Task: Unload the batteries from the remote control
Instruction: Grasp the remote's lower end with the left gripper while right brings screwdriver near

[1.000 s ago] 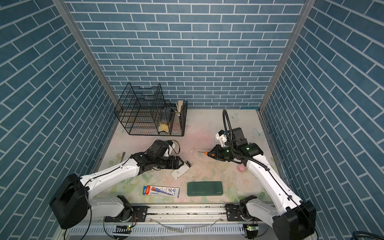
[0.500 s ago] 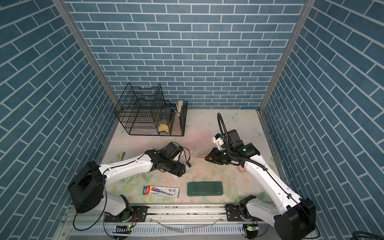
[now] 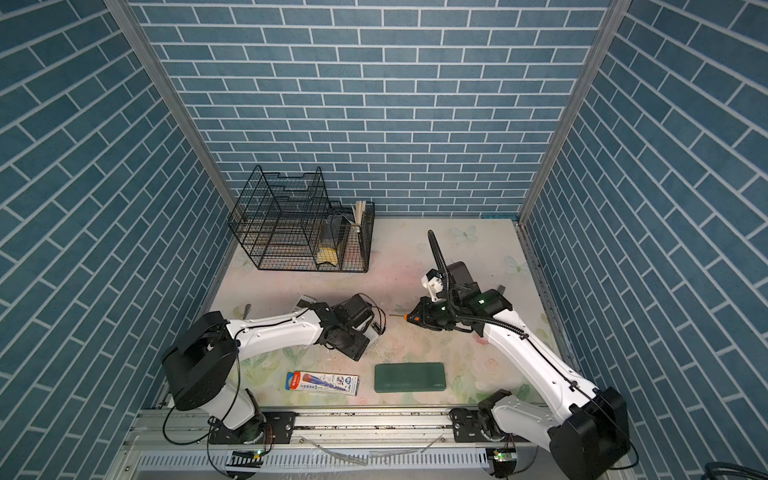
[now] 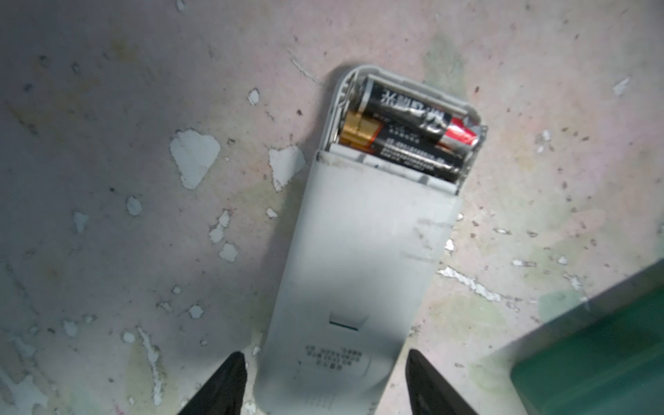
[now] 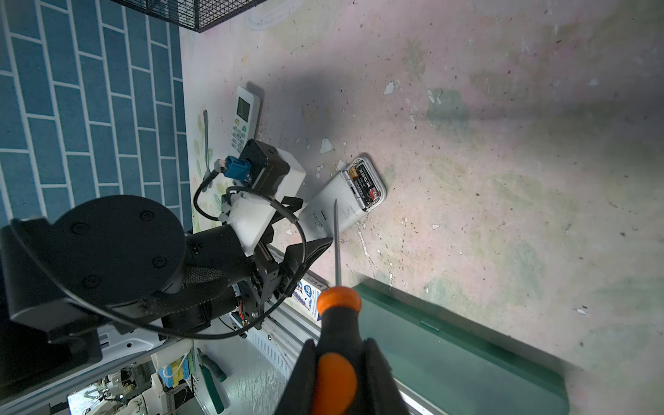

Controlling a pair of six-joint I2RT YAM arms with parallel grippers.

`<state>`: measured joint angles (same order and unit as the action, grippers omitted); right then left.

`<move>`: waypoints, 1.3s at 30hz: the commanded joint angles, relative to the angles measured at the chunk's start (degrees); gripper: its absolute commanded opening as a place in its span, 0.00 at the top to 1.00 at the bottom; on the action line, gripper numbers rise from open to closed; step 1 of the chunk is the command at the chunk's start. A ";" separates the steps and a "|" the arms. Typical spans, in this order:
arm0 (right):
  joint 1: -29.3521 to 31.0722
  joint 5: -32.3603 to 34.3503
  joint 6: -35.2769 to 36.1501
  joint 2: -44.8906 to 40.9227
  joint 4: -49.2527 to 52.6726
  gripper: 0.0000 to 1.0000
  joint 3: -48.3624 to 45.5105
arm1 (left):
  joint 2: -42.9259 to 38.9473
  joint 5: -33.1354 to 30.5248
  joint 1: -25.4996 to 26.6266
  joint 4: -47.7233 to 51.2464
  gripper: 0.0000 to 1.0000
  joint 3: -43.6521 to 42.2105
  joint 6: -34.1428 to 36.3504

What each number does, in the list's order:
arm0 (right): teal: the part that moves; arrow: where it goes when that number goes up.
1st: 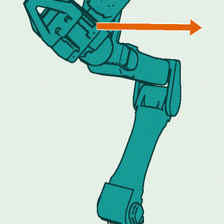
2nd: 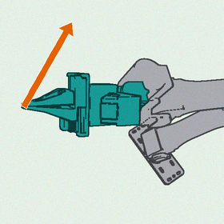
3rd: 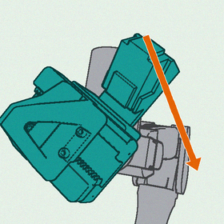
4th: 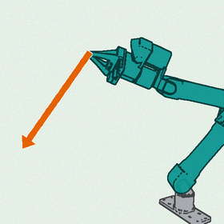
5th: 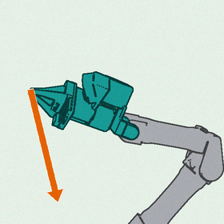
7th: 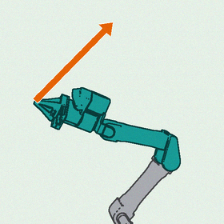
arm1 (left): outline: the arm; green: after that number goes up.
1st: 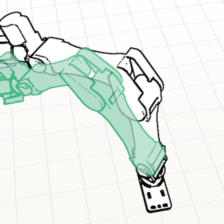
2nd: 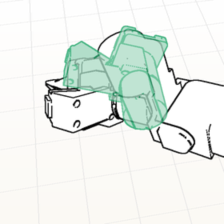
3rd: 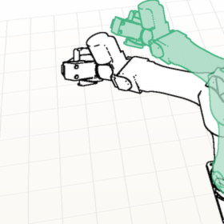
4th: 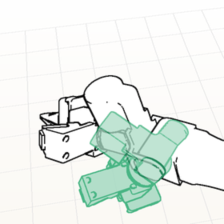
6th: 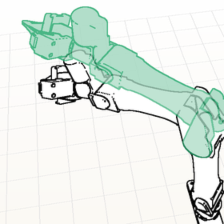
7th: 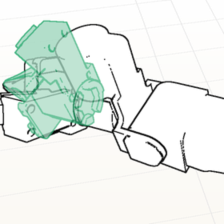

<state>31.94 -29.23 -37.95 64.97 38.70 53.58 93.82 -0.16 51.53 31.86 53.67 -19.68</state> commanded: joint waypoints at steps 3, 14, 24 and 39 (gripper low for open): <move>0.67 1.76 -2.87 1.19 -2.91 1.00 -2.26 | 1.88 -1.98 0.41 0.99 0.34 0.47 0.82; 2.27 3.39 -4.75 4.09 -5.99 1.00 -2.68 | 2.50 -2.30 0.35 -1.63 0.46 -1.02 0.27; 4.55 3.76 -6.50 9.75 -10.17 1.00 -3.22 | 2.42 -1.17 0.42 -3.88 0.49 -2.03 0.43; 6.87 2.78 -8.28 14.47 -14.33 1.00 -4.10 | 2.32 0.15 0.44 -5.41 0.52 -3.13 0.30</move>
<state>38.00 -26.20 -44.62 78.85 25.78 50.96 94.72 -0.38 51.86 29.21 52.40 -19.05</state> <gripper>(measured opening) 0.205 0.577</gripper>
